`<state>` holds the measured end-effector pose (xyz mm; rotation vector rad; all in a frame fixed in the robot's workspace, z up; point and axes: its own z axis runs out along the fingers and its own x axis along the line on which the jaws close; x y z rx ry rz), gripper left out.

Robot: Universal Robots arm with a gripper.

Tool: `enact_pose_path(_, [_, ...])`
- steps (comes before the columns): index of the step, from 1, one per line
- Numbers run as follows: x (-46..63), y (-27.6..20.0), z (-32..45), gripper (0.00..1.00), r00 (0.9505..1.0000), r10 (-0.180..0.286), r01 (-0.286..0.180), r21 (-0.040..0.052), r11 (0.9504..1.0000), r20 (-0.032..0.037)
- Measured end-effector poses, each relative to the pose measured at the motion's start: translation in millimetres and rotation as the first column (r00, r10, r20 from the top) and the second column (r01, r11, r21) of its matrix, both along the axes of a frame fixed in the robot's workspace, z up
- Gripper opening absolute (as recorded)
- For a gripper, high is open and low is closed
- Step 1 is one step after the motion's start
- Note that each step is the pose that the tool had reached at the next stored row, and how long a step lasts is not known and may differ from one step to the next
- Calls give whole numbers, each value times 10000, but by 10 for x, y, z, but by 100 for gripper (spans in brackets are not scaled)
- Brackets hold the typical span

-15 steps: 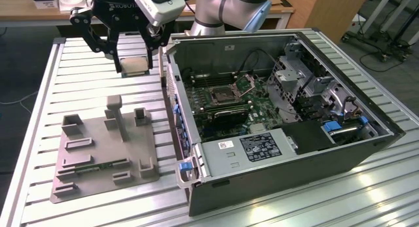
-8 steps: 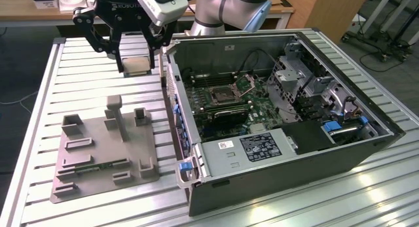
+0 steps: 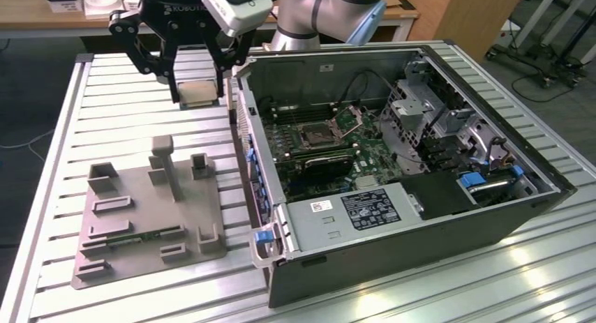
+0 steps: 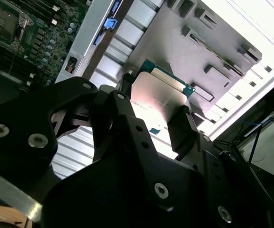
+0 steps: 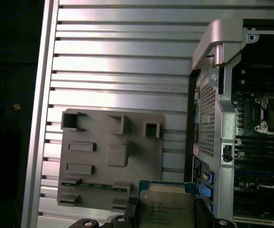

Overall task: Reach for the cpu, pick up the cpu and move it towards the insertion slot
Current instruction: 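Pick up the cpu and move it towards the insertion slot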

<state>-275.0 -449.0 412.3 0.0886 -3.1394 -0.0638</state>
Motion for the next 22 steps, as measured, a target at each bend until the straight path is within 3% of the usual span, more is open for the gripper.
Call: enact_pose_path(22, [127,0,0,55,10000,0,0,-1,10000,1])
